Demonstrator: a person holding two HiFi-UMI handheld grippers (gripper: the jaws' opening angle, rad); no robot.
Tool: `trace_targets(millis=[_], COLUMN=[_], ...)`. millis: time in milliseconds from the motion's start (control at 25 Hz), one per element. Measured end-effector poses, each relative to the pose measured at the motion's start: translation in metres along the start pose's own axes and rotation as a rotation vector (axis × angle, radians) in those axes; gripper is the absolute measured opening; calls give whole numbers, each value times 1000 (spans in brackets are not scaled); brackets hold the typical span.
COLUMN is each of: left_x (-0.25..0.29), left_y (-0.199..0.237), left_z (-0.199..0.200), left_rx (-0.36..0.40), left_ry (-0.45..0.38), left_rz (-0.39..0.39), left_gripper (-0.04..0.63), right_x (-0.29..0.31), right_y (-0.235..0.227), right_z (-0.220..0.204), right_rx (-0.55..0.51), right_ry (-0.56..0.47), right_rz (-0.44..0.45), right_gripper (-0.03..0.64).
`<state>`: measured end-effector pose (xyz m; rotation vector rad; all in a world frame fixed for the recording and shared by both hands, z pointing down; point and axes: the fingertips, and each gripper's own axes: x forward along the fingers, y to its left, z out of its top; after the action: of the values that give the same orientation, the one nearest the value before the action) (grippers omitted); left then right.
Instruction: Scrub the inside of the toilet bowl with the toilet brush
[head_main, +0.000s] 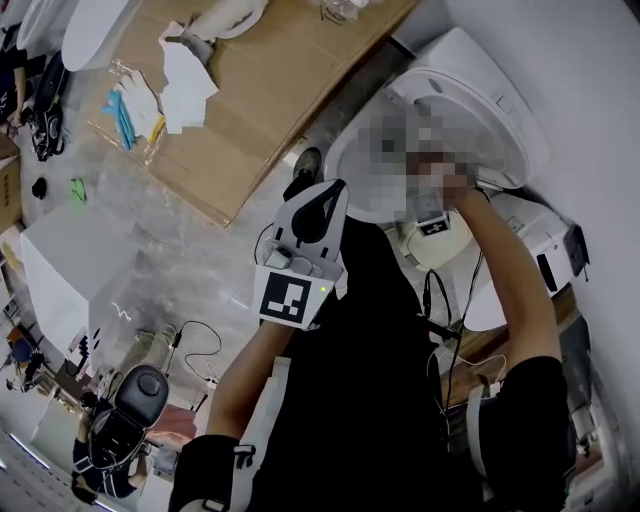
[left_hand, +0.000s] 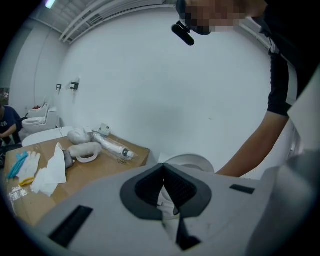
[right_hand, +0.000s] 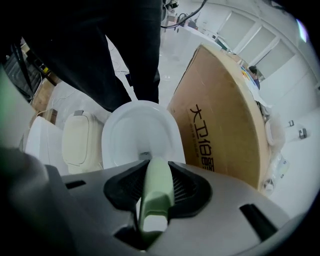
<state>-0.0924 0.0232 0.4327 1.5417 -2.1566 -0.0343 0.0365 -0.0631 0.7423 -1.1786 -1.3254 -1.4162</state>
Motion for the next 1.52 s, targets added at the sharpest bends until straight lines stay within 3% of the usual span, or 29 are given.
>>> trace_targets(millis=[120, 240, 320, 400, 480, 720, 880, 1000, 1200, 1360, 1520], left_x=[-5, -5, -3, 0, 3, 22, 34, 44, 56, 65, 69], left_y=[7, 9, 8, 7, 6, -4, -20, -29, -34, -30, -25], left_z=[-3, -5, -4, -1, 2, 9, 6, 0, -15, -28, -35], left_rx=[-8, -8, -1, 11, 21, 42, 87, 125, 174, 184, 202], left_ry=[5, 15, 21, 29, 36, 75, 128, 164, 221, 239, 248], left_rz=[2, -18, -46, -80, -115, -237, -353, -433, -511, -539, -571], left_gripper=[8, 8, 8, 8, 8, 8, 8, 8, 8, 8, 8], right_x=[-1, 0, -3, -9, -18, -38, -35, -24, 2, 30, 51], right_y=[-11, -17, -19, -24, -30, -21, 30, 70, 125, 143, 143], right_z=[11, 19, 22, 22, 19, -14, -32, -32, -8, 14, 30], right_rx=[-53, -26, 63, 237, 497, 1493, 2205, 2680, 3440, 3911, 4180], right_ry=[-3, 1, 1, -4, -7, 2, 56, 64, -16, -159, -284], right_rz=[-23, -34, -36, -46, -69, -204, -286, -344, -568, -806, -1032], right_gripper=[121, 121, 123, 121, 123, 121, 123, 123, 123, 121, 123])
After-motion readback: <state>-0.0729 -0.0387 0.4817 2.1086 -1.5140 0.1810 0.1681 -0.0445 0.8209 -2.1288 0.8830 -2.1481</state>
